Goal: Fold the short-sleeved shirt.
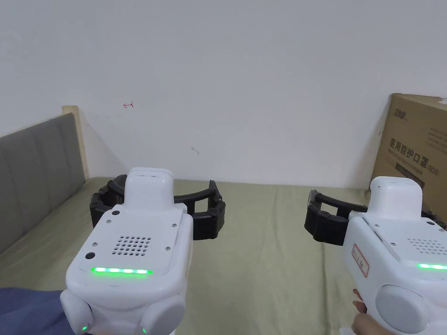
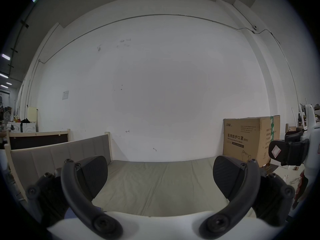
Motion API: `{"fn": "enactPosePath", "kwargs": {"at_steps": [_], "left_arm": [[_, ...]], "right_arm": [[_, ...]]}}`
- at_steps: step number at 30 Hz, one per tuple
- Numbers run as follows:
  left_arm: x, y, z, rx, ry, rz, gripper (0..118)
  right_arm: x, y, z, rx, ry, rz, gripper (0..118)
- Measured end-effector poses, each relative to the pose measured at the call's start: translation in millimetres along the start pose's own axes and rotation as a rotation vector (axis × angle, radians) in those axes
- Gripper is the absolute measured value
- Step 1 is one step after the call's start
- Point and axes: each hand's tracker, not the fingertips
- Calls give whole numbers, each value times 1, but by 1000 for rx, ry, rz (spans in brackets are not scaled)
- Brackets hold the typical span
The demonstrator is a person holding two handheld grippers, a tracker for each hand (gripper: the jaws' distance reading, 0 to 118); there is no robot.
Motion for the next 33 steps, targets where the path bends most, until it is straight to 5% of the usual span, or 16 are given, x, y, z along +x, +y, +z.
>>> {"fn": "enactPosePath", "kwargs": {"at_steps": [33], "left_arm": [[1,-2,0,-12,20,13,118]], "right_arm": [[6,-4,3,34,9,-29,118]]}}
